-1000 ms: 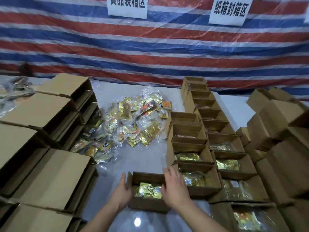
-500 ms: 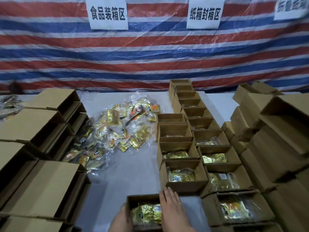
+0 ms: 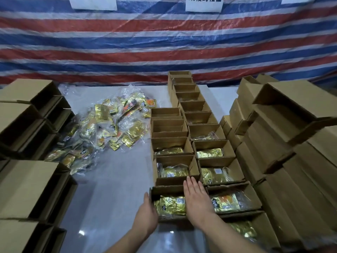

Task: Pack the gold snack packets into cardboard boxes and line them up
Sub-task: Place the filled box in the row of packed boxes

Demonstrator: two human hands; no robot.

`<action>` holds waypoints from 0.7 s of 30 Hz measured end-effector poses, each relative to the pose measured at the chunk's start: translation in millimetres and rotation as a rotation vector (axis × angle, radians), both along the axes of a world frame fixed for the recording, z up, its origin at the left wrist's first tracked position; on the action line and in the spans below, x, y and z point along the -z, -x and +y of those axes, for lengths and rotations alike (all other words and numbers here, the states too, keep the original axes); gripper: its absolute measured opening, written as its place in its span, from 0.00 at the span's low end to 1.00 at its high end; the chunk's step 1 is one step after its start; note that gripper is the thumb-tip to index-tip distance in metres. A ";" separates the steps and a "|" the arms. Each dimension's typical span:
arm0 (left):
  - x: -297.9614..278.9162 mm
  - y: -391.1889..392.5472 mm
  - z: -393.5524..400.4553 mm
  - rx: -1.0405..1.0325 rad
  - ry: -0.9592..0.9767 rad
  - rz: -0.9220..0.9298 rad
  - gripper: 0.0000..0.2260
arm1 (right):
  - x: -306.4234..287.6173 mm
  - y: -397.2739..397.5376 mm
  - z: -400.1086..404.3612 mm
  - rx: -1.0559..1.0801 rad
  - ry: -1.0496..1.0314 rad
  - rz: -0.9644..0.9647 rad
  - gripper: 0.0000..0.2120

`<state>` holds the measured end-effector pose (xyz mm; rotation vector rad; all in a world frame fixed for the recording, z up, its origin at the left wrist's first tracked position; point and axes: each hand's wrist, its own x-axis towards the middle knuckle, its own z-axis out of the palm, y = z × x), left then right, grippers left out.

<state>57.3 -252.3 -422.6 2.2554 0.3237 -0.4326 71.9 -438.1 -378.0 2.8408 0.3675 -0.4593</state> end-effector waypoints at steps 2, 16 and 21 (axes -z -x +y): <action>-2.8 -2.9 -5.7 -0.040 0.007 -0.010 0.17 | 3.4 -5.7 -4.6 -0.044 0.057 -0.002 0.34; -5.2 -24.6 -26.8 -0.121 0.074 -0.021 0.16 | 8.9 -47.0 -28.5 -0.150 0.126 0.015 0.35; -10.0 -25.7 -14.0 -0.060 0.120 -0.006 0.23 | 6.7 -51.0 -28.2 -0.108 0.017 0.025 0.36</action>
